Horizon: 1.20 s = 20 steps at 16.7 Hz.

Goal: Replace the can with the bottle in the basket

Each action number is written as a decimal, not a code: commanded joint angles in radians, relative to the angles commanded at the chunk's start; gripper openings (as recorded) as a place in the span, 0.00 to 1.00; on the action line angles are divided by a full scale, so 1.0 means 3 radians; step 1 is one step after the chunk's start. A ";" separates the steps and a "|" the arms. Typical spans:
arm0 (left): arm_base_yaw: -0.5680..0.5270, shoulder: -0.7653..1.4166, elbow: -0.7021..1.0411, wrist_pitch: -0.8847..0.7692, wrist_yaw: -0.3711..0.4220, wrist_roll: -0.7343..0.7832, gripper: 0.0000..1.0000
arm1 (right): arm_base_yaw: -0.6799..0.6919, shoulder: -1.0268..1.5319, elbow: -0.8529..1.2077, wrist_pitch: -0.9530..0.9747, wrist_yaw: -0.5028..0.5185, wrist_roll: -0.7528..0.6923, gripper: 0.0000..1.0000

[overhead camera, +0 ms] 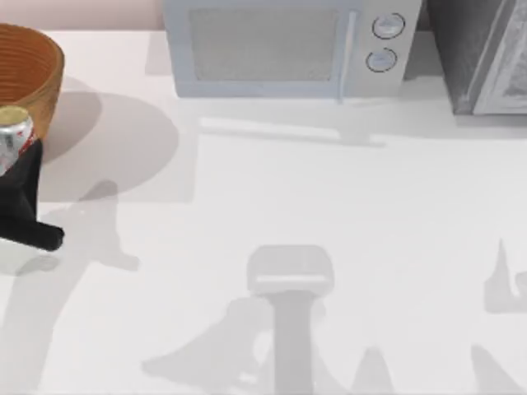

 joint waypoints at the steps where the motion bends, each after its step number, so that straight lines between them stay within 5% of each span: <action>1: -0.0045 0.0282 0.0126 0.0165 0.0147 0.0007 0.00 | 0.0000 0.0000 0.0000 0.0000 0.0000 0.0000 1.00; 13: -0.0646 0.3940 0.1751 0.2329 0.2117 0.0064 0.00 | 0.0000 0.0000 0.0000 0.0000 0.0000 0.0000 1.00; 20: -0.0898 0.5566 0.2452 0.3287 0.2995 0.0071 0.00 | 0.0000 0.0000 0.0000 0.0000 0.0000 0.0000 1.00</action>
